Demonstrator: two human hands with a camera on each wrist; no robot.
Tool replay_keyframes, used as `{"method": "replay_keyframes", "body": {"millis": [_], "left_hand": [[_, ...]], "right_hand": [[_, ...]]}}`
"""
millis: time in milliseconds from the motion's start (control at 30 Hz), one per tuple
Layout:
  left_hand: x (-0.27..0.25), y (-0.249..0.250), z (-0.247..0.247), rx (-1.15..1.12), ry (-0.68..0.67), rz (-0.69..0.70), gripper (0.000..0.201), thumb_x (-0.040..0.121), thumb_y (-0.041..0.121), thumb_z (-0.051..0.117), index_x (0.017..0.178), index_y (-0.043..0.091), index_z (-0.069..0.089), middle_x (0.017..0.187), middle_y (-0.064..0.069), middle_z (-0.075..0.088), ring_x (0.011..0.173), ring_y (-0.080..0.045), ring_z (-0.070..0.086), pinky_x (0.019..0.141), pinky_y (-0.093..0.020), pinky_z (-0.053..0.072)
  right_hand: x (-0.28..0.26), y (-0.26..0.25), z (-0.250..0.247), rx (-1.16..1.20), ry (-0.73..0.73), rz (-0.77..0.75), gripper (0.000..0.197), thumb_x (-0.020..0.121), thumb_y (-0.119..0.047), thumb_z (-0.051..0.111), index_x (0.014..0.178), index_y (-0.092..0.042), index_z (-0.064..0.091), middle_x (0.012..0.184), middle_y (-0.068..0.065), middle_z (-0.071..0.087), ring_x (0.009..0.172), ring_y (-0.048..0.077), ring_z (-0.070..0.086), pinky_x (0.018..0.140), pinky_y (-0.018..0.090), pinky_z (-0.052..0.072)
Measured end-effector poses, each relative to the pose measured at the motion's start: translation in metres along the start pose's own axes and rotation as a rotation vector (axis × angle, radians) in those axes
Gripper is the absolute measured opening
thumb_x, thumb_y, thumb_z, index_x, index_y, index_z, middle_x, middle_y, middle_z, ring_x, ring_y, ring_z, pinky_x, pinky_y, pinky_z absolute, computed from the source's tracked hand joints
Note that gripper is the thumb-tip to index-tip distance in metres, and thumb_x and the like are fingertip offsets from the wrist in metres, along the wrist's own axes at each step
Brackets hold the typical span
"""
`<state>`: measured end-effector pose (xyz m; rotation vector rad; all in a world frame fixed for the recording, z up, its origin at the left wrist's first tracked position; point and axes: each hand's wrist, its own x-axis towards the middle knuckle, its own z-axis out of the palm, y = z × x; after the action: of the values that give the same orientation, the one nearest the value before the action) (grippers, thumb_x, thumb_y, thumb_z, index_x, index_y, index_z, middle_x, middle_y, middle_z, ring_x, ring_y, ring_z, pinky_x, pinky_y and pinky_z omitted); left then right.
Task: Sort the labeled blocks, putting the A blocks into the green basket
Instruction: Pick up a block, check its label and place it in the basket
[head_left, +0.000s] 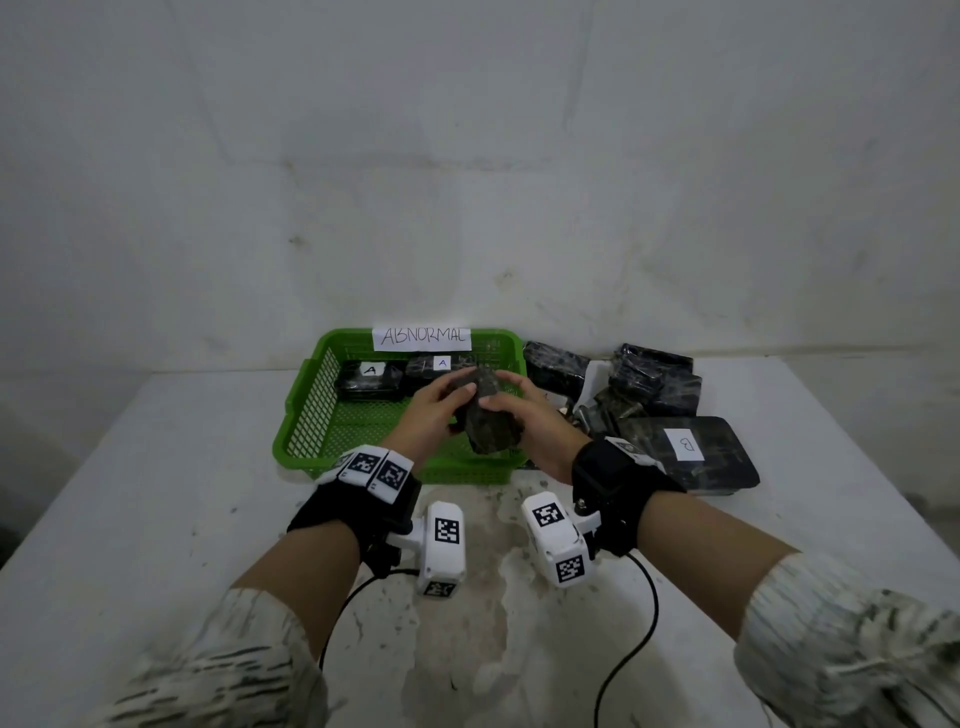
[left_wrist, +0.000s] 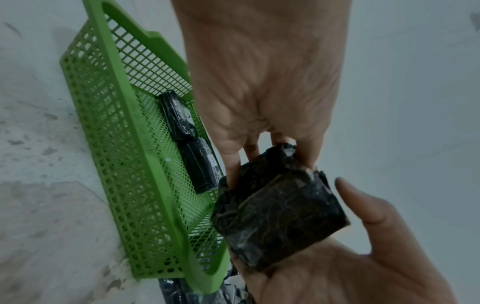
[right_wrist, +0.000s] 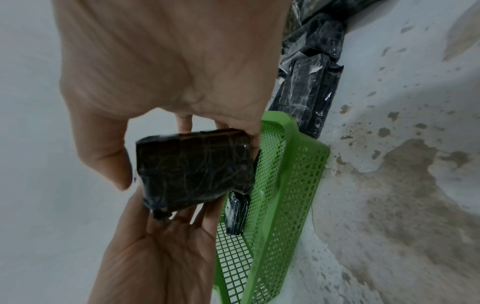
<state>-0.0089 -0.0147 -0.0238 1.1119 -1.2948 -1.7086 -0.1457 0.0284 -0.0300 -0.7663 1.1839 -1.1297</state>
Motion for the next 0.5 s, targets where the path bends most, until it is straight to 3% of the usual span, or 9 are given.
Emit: {"method": "replay_keyframes", "body": {"millis": [133, 267, 333, 400, 433, 500], "left_hand": [[-0.001, -0.004, 0.0, -0.066, -0.003, -0.026, 0.039, 0.094, 0.011, 0.049, 0.133, 0.012, 0.047, 0.135, -0.015, 0.05, 0.122, -0.028, 0.049, 0.087, -0.036, 0.049], [-0.004, -0.004, 0.002, -0.064, -0.035, 0.011, 0.046, 0.095, 0.013, 0.049, 0.138, 0.027, 0.04, 0.135, -0.008, 0.046, 0.12, -0.023, 0.05, 0.097, -0.04, 0.046], [-0.008, 0.0, 0.003, 0.056, -0.055, 0.042, 0.045, 0.096, 0.022, 0.048, 0.139, 0.031, 0.039, 0.132, -0.003, 0.047, 0.113, -0.017, 0.052, 0.087, -0.03, 0.05], [-0.011, 0.003, 0.004, 0.169, -0.055, 0.054, 0.043, 0.097, 0.027, 0.046, 0.139, 0.03, 0.041, 0.126, 0.002, 0.048, 0.107, -0.011, 0.05, 0.072, -0.015, 0.044], [-0.011, 0.003, 0.004, 0.201, -0.057, 0.051, 0.042, 0.097, 0.028, 0.046, 0.139, 0.028, 0.042, 0.126, 0.002, 0.048, 0.108, -0.01, 0.048, 0.071, -0.014, 0.04], [-0.011, 0.003, 0.004, 0.215, -0.077, 0.036, 0.042, 0.096, 0.031, 0.046, 0.138, 0.027, 0.043, 0.128, -0.001, 0.049, 0.113, -0.013, 0.045, 0.084, -0.023, 0.039]], "right_hand": [[-0.002, -0.001, 0.0, -0.049, 0.008, -0.006, 0.056, 0.09, -0.012, 0.062, 0.139, -0.019, 0.035, 0.129, 0.014, 0.053, 0.111, 0.029, 0.057, 0.102, 0.046, 0.047], [0.002, -0.002, -0.003, -0.007, 0.042, 0.014, 0.048, 0.096, -0.04, 0.053, 0.136, -0.017, 0.041, 0.134, 0.009, 0.055, 0.117, 0.024, 0.058, 0.1, 0.046, 0.049], [0.003, -0.003, -0.007, -0.071, 0.013, 0.062, 0.051, 0.097, -0.056, 0.037, 0.134, -0.024, 0.046, 0.128, 0.007, 0.06, 0.106, 0.022, 0.064, 0.084, 0.041, 0.057], [0.007, -0.001, -0.01, -0.057, 0.054, 0.155, 0.06, 0.096, -0.062, 0.024, 0.129, -0.021, 0.052, 0.114, 0.011, 0.067, 0.077, 0.019, 0.07, 0.055, 0.027, 0.056], [0.01, 0.001, -0.013, -0.029, 0.097, 0.206, 0.063, 0.097, -0.062, 0.021, 0.124, -0.017, 0.055, 0.101, 0.012, 0.07, 0.061, 0.018, 0.069, 0.045, 0.02, 0.05], [0.016, 0.002, -0.018, 0.061, 0.17, 0.28, 0.056, 0.101, -0.054, 0.024, 0.113, -0.012, 0.059, 0.071, 0.01, 0.071, 0.038, 0.016, 0.06, 0.033, 0.015, 0.04]]}}
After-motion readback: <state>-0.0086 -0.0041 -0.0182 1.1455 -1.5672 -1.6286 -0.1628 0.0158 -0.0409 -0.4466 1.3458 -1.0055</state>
